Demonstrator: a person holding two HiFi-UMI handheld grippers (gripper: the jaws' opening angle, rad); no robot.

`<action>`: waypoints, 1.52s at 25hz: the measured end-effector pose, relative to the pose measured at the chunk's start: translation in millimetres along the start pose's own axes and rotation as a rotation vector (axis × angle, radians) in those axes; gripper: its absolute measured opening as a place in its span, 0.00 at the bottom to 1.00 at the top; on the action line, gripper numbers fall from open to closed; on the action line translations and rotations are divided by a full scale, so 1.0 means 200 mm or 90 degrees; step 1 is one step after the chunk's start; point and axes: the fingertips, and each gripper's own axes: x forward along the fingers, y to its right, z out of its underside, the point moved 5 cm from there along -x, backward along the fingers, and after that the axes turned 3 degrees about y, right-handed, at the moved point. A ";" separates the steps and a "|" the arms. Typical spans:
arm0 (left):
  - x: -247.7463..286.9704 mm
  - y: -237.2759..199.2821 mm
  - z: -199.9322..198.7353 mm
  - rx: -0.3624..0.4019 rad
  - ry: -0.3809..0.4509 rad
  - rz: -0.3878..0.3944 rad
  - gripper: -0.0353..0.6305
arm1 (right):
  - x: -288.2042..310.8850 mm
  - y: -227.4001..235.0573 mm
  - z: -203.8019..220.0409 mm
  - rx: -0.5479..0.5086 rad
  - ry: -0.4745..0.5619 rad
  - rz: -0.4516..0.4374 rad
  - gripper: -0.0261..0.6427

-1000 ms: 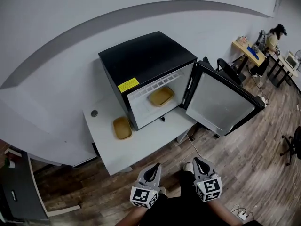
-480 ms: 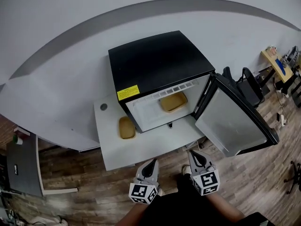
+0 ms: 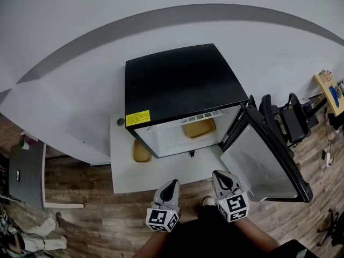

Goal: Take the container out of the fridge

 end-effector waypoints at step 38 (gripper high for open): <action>0.42 0.24 0.08 0.070 -0.055 -0.010 0.07 | 0.04 0.26 0.08 0.006 -0.015 -0.098 0.03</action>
